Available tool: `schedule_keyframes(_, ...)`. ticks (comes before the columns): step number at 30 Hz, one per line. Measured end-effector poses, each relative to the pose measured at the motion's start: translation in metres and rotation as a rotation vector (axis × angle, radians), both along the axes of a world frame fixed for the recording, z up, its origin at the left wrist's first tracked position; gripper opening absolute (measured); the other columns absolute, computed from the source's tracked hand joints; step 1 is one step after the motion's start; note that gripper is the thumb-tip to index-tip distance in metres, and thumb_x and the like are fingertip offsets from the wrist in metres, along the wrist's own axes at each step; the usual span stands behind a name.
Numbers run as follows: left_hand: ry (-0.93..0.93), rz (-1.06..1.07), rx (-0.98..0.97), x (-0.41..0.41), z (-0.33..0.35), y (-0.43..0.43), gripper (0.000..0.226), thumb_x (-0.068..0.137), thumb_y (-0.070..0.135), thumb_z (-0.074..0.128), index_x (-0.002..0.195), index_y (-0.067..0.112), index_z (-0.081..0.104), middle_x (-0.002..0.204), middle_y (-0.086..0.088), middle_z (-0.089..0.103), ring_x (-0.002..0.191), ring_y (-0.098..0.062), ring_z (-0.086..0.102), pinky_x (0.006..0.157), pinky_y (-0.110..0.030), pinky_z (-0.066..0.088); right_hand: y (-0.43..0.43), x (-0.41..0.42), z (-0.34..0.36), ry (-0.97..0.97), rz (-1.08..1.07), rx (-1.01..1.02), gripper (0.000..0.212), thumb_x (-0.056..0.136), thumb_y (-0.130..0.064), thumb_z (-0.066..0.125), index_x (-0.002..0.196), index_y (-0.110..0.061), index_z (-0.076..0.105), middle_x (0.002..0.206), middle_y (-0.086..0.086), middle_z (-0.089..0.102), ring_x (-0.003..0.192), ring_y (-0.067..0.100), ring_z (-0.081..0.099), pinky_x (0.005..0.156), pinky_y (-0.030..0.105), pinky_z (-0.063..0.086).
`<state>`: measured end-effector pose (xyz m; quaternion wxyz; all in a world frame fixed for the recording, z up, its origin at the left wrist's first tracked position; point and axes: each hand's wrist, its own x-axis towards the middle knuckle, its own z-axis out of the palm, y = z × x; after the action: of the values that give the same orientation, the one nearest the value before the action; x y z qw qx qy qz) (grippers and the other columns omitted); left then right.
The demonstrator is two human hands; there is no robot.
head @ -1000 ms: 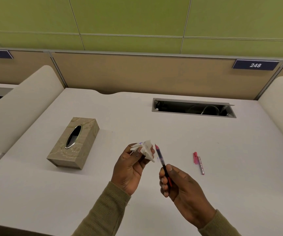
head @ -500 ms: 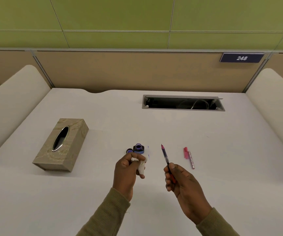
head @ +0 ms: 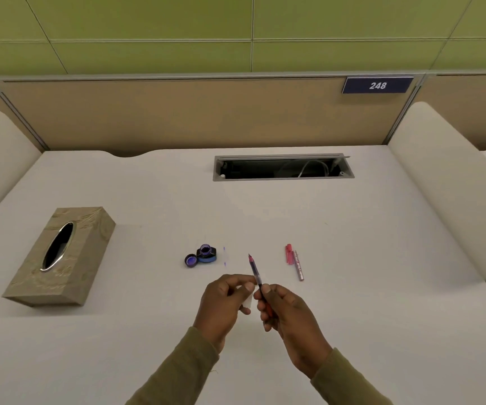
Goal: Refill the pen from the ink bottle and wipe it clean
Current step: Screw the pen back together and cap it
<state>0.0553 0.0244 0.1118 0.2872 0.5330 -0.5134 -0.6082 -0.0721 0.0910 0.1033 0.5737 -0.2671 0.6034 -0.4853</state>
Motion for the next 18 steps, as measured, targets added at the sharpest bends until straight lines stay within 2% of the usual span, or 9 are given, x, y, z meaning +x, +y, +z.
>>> schedule_keyframes(2, 0.04, 0.016, 0.043, -0.005, 0.0, -0.001, 0.02, 0.092, 0.008, 0.06, 0.094, 0.018, 0.078, 0.079, 0.001, 0.072, 0.064, -0.016, 0.058, 0.056, -0.019, 0.05, -0.001, -0.005, -0.003, 0.023, 0.02, -0.01, 0.031, 0.103, -0.03, 0.051, 0.095, -0.008, 0.072, 0.073, 0.001, 0.061, 0.069, 0.015, 0.052, 0.062, 0.029, 0.047)
schedule_keyframes(7, 0.091, 0.047, 0.105, -0.012, -0.002, -0.004, 0.015, 0.09, 0.011, 0.064, 0.091, 0.013, 0.078, 0.072, -0.004, 0.068, 0.064, -0.019, 0.053, 0.058, -0.026, 0.048, -0.005, -0.018, -0.011, 0.07, 0.102, -0.033, 0.03, 0.103, -0.029, 0.052, 0.092, -0.012, 0.074, 0.076, 0.002, 0.065, 0.07, 0.014, 0.056, 0.064, 0.029, 0.048)
schedule_keyframes(9, 0.093, 0.068, 0.115, -0.016, -0.003, -0.005, 0.014, 0.089, 0.011, 0.065, 0.088, 0.013, 0.078, 0.077, -0.01, 0.07, 0.066, -0.02, 0.054, 0.058, -0.027, 0.048, -0.008, -0.023, -0.012, 0.084, 0.136, -0.037, 0.029, 0.102, -0.031, 0.053, 0.093, -0.014, 0.075, 0.079, 0.003, 0.07, 0.071, 0.013, 0.061, 0.065, 0.029, 0.051)
schedule_keyframes(12, 0.075, 0.129, 0.136, -0.02, -0.008, -0.009, 0.011, 0.087, 0.013, 0.068, 0.085, 0.014, 0.078, 0.094, -0.013, 0.074, 0.071, -0.023, 0.054, 0.061, -0.031, 0.05, -0.013, -0.033, -0.018, 0.168, 0.128, -0.003, 0.031, 0.1, -0.041, 0.053, 0.095, -0.019, 0.075, 0.087, 0.004, 0.076, 0.073, 0.011, 0.068, 0.068, 0.029, 0.056)
schedule_keyframes(14, 0.069, 0.172, 0.152, -0.021, -0.011, -0.012, 0.008, 0.086, 0.014, 0.07, 0.085, 0.015, 0.078, 0.1, -0.01, 0.073, 0.076, -0.024, 0.055, 0.061, -0.031, 0.05, -0.019, -0.042, -0.029, 0.327, 0.028, 0.021, 0.029, 0.098, -0.045, 0.056, 0.091, -0.021, 0.073, 0.083, 0.001, 0.075, 0.071, 0.008, 0.069, 0.068, 0.028, 0.056)
schedule_keyframes(16, 0.081, 0.192, 0.154, -0.022, -0.012, -0.015, 0.007, 0.085, 0.013, 0.071, 0.086, 0.013, 0.077, 0.103, -0.01, 0.073, 0.079, -0.023, 0.055, 0.059, -0.03, 0.05, -0.029, -0.057, -0.048, 0.612, -0.085, 0.016, 0.02, 0.094, -0.041, 0.062, 0.087, -0.023, 0.067, 0.08, -0.006, 0.071, 0.072, 0.01, 0.067, 0.07, 0.026, 0.052)
schedule_keyframes(18, 0.083, 0.197, 0.147, -0.024, -0.012, -0.017, 0.007, 0.086, 0.012, 0.07, 0.086, 0.013, 0.077, 0.103, -0.009, 0.073, 0.082, -0.023, 0.056, 0.057, -0.028, 0.05, -0.04, -0.073, -0.064, 0.848, -0.138, 0.044, 0.017, 0.092, -0.037, 0.066, 0.094, -0.021, 0.062, 0.087, -0.006, 0.067, 0.077, 0.014, 0.063, 0.07, 0.027, 0.047)
